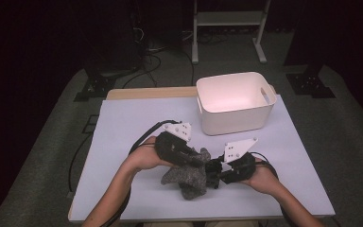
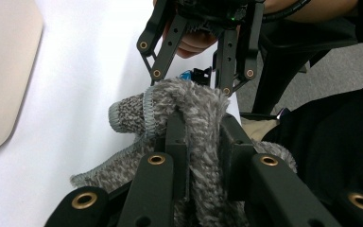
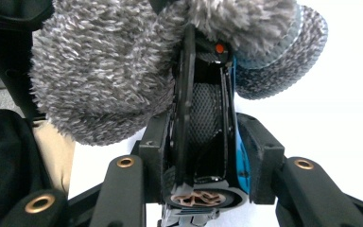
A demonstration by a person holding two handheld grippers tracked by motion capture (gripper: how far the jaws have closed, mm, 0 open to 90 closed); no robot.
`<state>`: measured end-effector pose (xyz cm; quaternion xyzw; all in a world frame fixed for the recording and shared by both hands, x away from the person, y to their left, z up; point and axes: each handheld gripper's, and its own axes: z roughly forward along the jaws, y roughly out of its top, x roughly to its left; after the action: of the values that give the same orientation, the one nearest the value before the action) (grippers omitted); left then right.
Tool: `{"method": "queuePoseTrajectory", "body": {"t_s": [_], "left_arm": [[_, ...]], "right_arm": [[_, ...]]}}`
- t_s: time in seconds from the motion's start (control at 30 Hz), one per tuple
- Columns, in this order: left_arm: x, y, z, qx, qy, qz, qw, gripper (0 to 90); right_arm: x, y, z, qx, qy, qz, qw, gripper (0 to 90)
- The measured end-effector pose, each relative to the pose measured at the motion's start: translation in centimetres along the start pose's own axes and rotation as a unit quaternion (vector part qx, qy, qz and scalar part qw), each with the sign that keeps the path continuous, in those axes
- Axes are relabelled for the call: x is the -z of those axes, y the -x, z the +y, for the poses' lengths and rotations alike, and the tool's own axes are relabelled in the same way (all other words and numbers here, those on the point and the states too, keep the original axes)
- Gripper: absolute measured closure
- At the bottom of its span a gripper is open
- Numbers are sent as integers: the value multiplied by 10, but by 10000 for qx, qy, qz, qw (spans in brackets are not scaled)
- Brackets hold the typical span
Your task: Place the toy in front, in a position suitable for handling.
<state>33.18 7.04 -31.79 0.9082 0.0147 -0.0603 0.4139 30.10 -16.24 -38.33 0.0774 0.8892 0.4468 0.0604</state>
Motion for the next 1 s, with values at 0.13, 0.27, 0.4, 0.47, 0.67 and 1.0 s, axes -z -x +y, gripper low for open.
{"method": "queuePoseTrajectory", "body": {"t_s": [0.13, 0.27, 0.4, 0.47, 0.67, 1.0], "left_arm": [[0, 0, 2, -17, 7, -4, 10000, 773], [-1, 5, 16, -204, -39, -67, 9998, 773], [-5, 7, 25, -304, -65, -119, 9994, 773], [-13, 9, 31, -369, -211, -158, 9990, 773], [-11, 6, 28, -335, -183, -107, 9992, 772], [4, 3, 7, -93, -152, 87, 9998, 771]], "right_arm": [[-1, 0, 0, -6, 13, -15, 10000, 575], [-5, -2, 3, 17, 38, 11, 10000, 575], [-11, -5, 6, 52, 76, 29, 10000, 576], [-15, -6, 8, 141, 87, 16, 9999, 576], [-14, -5, 7, 104, 78, 30, 9999, 576], [-3, -1, 0, -34, 81, -14, 10000, 575]]}}
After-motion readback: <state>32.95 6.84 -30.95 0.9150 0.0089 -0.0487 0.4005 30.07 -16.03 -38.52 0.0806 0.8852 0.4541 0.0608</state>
